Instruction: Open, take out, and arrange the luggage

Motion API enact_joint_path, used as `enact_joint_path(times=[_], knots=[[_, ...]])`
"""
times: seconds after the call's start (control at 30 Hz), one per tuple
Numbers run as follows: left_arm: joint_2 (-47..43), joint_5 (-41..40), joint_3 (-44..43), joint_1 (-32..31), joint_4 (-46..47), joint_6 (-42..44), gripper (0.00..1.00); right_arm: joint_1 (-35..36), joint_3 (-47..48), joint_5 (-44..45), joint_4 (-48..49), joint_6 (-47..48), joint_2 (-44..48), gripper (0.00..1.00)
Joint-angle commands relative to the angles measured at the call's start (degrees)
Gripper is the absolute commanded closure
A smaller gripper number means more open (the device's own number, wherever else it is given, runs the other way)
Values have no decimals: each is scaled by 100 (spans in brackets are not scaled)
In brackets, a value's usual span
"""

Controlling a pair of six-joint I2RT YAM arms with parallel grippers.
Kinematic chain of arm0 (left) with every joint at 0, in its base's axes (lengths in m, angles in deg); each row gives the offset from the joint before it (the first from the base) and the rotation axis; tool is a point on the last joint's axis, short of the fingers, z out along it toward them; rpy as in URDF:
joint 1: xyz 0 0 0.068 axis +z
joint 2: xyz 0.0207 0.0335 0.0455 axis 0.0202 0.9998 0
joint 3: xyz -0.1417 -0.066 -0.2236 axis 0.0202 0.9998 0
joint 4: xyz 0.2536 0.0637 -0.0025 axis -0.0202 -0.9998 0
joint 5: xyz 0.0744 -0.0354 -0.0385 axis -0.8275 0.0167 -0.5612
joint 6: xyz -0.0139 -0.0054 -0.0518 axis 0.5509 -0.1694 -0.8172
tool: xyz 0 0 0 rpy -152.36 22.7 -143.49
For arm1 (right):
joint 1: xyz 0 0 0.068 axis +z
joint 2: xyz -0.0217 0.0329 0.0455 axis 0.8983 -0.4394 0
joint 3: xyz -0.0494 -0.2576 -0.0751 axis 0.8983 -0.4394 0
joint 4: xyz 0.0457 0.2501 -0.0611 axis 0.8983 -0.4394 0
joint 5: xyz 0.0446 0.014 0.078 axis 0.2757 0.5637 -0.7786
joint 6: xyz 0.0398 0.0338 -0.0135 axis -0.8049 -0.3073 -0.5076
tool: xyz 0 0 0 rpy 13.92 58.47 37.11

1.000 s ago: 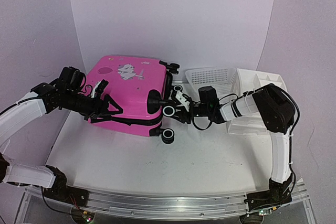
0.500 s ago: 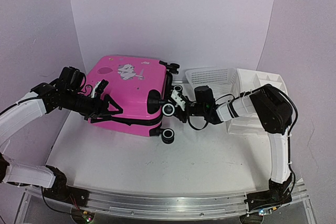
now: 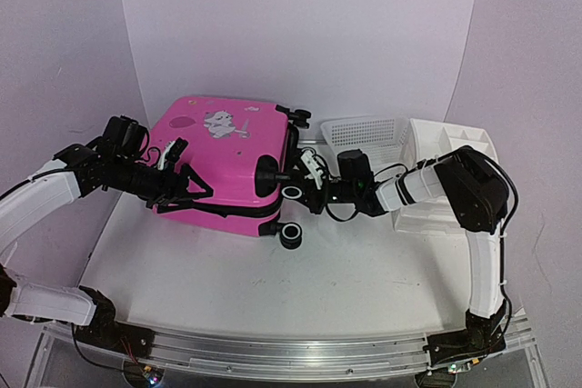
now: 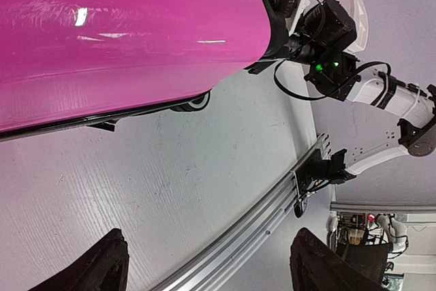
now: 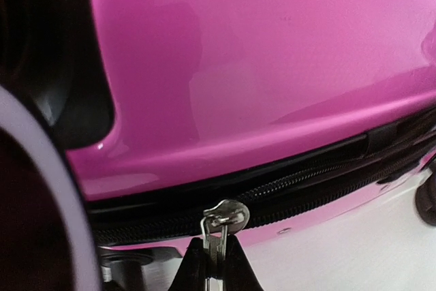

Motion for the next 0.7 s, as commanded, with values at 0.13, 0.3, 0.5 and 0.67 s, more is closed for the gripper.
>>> enact_joint_path(times=[0.13, 0.3, 0.5, 0.67], knots=[[-65, 13, 4, -26, 274, 141, 18, -1, 282, -1779, -59, -2523, 414, 100], [-72, 23, -14, -26, 277, 166, 18, -1, -41, -1627, 119, -3334, 623, 83], [-80, 31, 8, -26, 269, 197, 18, -37, -463, -463, -1070, -1827, 1265, 56], [-94, 16, 22, -26, 268, 225, 18, -34, -625, 384, -1393, 327, 1369, 45]])
